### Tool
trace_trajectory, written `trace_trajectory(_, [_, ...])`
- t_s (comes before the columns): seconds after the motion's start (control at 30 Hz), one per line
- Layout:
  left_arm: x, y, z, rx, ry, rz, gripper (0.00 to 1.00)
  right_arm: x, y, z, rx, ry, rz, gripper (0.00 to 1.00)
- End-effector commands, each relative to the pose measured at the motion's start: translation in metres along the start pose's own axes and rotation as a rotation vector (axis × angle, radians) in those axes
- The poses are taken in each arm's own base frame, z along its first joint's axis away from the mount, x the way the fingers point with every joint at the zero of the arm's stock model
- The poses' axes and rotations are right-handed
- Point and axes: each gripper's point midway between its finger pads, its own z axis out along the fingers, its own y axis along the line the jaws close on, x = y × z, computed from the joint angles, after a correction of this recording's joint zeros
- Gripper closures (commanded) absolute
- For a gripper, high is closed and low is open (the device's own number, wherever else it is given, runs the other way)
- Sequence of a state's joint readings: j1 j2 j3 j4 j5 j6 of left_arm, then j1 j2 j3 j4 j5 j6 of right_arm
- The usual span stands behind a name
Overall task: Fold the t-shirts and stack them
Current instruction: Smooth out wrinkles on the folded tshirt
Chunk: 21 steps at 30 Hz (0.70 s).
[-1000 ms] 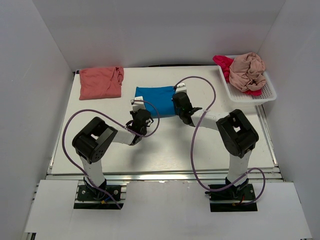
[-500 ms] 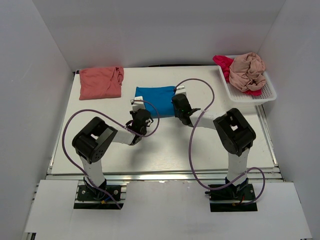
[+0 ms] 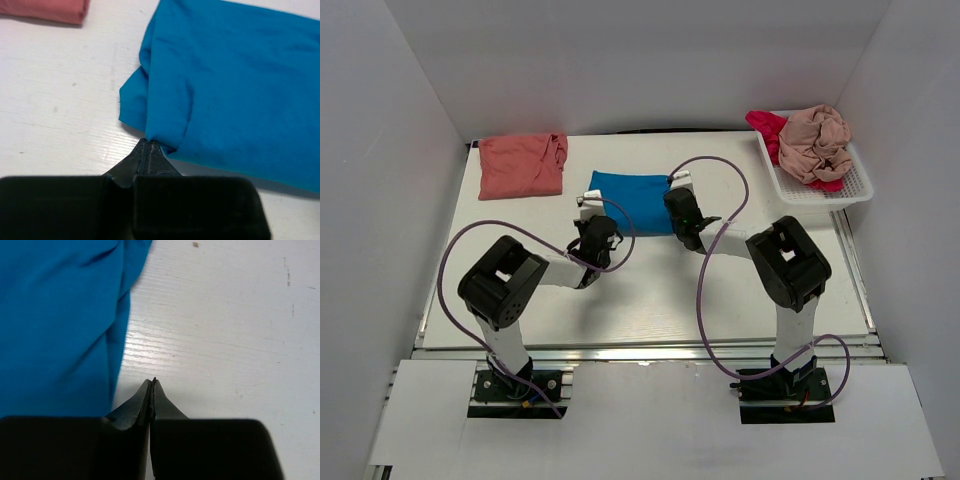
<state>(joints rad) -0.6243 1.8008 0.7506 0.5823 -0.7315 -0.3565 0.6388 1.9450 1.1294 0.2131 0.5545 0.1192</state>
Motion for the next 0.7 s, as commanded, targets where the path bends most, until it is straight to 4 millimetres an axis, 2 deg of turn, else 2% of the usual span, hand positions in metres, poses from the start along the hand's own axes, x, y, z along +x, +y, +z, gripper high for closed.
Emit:
trace_trajectory(0.0, [-0.031, 0.022, -0.006, -0.068, -0.065, -0.027, 1.0, -0.017, -0.015, -0.003, 0.065, -0.061, -0.002, 1.0])
trace_trajectory(0.1, [-0.036, 0.031, -0.008, -0.077, -0.07, -0.049, 1.0, -0.018, -0.017, -0.003, 0.071, -0.065, -0.002, 1.0])
trace_trajectory(0.3, [-0.032, 0.024, -0.006, -0.047, -0.055, -0.057, 1.0, -0.017, -0.007, -0.007, 0.01, -0.045, 0.032, 1.0])
trace_trajectory(0.4, [-0.03, 0.023, -0.005, -0.044, -0.052, -0.057, 1.0, -0.018, 0.006, -0.012, -0.071, -0.045, 0.065, 0.87])
trace_trajectory(0.47, [-0.028, 0.021, -0.004, -0.036, -0.048, -0.055, 1.0, -0.018, 0.016, -0.017, -0.132, -0.043, 0.099, 0.81])
trace_trajectory(0.5, [-0.027, 0.02, -0.003, -0.035, -0.046, -0.057, 1.0, -0.019, 0.02, -0.019, -0.152, -0.042, 0.111, 0.69])
trace_trajectory(0.53, [-0.025, 0.021, -0.002, -0.037, -0.042, -0.053, 1.0, -0.017, 0.029, -0.023, -0.193, -0.03, 0.124, 0.65])
trace_trajectory(0.67, [-0.023, 0.021, -0.002, -0.037, -0.042, -0.053, 1.0, -0.014, 0.046, -0.037, -0.232, -0.039, 0.11, 0.57])
